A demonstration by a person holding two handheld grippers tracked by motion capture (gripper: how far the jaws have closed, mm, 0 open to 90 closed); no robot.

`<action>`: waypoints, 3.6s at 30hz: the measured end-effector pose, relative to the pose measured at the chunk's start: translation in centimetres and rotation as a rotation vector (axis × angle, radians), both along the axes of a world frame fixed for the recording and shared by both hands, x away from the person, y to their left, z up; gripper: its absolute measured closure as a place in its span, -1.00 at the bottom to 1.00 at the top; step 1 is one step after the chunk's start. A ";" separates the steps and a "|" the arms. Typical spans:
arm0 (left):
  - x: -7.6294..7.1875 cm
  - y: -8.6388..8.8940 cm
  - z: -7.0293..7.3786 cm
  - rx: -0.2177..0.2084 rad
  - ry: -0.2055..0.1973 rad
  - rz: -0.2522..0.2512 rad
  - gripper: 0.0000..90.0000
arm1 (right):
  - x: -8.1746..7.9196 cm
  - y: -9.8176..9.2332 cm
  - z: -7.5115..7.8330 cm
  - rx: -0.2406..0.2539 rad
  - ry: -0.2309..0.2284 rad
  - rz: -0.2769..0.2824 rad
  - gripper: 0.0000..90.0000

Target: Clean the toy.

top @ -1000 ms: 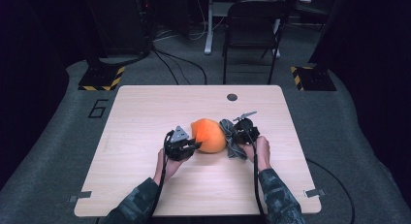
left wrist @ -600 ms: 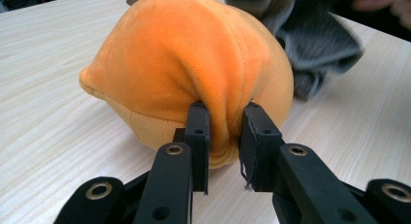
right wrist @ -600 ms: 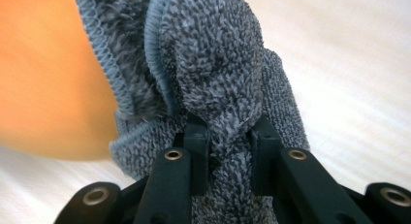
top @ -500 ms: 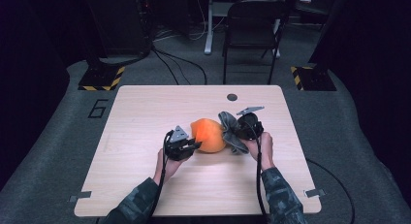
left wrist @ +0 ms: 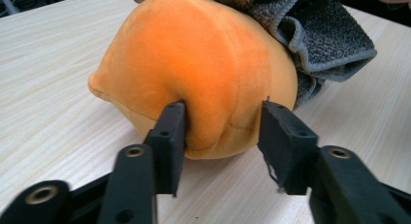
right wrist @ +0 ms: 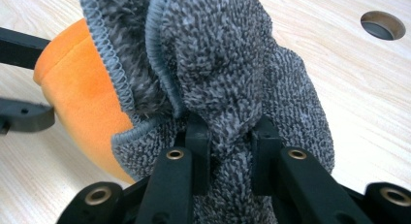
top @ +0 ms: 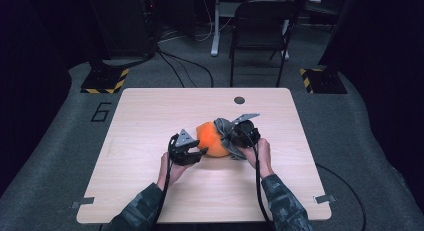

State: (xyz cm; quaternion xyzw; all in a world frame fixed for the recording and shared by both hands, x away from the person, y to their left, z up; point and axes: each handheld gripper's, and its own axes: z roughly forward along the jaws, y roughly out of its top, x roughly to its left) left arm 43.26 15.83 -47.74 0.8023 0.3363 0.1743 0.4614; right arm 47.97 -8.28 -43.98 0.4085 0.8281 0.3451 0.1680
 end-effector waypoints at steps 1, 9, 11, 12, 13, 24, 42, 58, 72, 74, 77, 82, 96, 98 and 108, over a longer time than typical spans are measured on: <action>0.0 0.0 0.1 0.016 -0.005 -0.002 0.07 | 0.0 0.1 0.0 -0.009 -0.003 0.005 0.67; 0.1 0.1 -0.1 0.030 -0.005 0.028 -0.12 | 0.7 -0.6 -0.3 0.027 0.006 -0.021 0.67; 0.1 -0.1 -0.2 0.037 -0.003 0.018 -0.13 | 0.7 -0.6 -0.3 0.033 0.006 -0.010 0.67; 0.1 -0.2 -0.4 0.037 -0.008 0.020 -0.13 | 0.6 -0.5 -0.3 0.037 0.006 -0.012 0.67; 0.2 -0.4 -0.6 0.049 -0.008 0.017 -0.13 | 0.7 -0.5 -0.3 0.033 -0.003 0.000 0.67; 0.2 -0.6 -0.9 0.021 -0.036 0.006 0.65 | 0.5 -0.8 0.1 0.044 -0.014 -0.002 0.66; -0.5 -0.7 0.5 -0.052 -0.015 -0.001 0.76 | -2.2 2.3 2.7 0.063 -0.076 0.074 0.67; -0.1 -0.4 0.2 -0.046 -0.013 -0.005 0.76 | -1.1 -0.3 0.4 -0.039 0.003 -0.025 0.67; 0.0 -0.3 0.1 -0.049 -0.008 -0.003 0.75 | 1.3 -2.8 -3.9 -0.015 0.174 -0.091 0.66; 0.0 -0.3 0.1 -0.065 0.001 0.006 0.75 | 1.3 -2.8 -3.4 -0.029 0.154 -0.086 0.66; 0.1 -0.1 0.2 -0.065 -0.005 0.012 0.75 | 0.9 -2.8 -1.7 -0.008 0.113 -0.085 0.66; -0.1 -0.4 0.3 -0.061 -0.005 0.005 0.75 | -0.8 -2.0 2.2 0.080 0.012 -0.026 0.66; -0.1 -0.5 0.1 -0.054 0.000 0.009 0.75 | -2.3 1.9 1.7 -0.062 -0.048 0.033 0.66; 0.0 -0.4 0.1 -0.048 0.010 0.002 0.75 | -2.1 1.5 1.4 -0.073 -0.032 0.025 0.66; 0.0 -0.4 0.1 -0.056 0.018 0.003 0.75 | -0.6 -0.3 -0.9 -0.109 0.039 -0.049 0.66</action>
